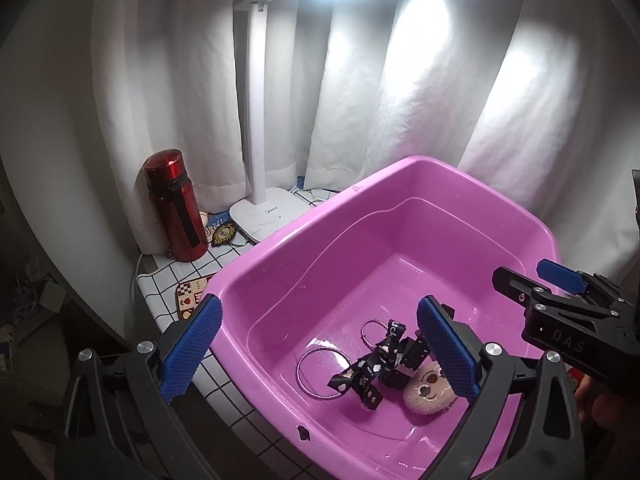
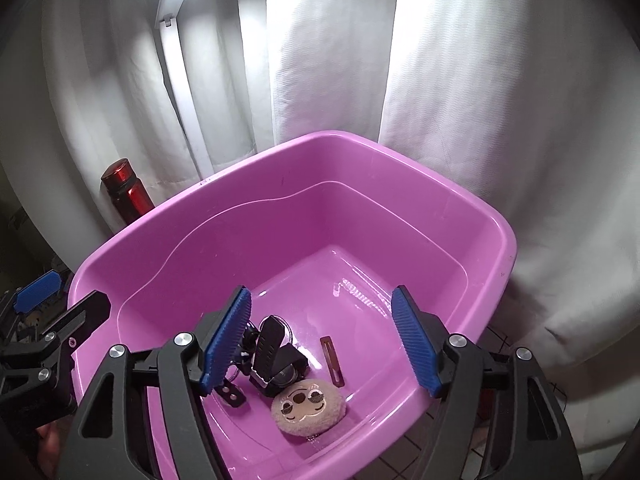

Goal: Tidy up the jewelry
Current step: 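Withdraw both tools from the tub back toward the headband and claw clip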

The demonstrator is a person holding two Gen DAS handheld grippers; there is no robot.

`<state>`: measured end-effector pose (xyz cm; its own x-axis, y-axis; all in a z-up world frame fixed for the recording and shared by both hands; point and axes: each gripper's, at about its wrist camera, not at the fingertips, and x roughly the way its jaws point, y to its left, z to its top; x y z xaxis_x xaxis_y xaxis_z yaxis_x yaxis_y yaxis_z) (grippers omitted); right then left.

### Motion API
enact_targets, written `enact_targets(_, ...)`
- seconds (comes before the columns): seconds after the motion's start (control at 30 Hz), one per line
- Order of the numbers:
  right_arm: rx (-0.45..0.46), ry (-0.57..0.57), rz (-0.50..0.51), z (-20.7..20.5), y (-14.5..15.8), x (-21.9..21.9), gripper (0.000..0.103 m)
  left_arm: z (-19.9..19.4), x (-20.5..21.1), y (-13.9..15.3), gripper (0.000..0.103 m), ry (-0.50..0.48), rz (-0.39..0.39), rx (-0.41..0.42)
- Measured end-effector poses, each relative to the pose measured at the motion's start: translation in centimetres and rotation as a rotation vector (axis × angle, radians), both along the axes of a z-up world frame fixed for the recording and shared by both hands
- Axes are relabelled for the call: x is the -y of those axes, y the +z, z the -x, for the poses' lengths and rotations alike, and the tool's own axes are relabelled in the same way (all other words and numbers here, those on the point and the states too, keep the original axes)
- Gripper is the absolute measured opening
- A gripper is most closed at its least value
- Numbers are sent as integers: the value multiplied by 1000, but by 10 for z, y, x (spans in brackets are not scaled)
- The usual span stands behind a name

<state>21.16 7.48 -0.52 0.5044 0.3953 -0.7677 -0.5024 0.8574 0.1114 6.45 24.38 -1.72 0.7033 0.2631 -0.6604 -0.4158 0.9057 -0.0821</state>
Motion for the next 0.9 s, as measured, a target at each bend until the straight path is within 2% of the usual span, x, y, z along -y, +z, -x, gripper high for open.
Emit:
enact_targets(0.53,51,-18,-10,21,23,19,69,23,15,10,96,-20,-27,7)
enact_targets(0.7,66,-41,-15,33,30,34,69,32,25,17,97,-34,-39,22)
enact_targets(0.9,70,-94,-67,55,32,65,69,43,47,23,97,-71,-55,45)
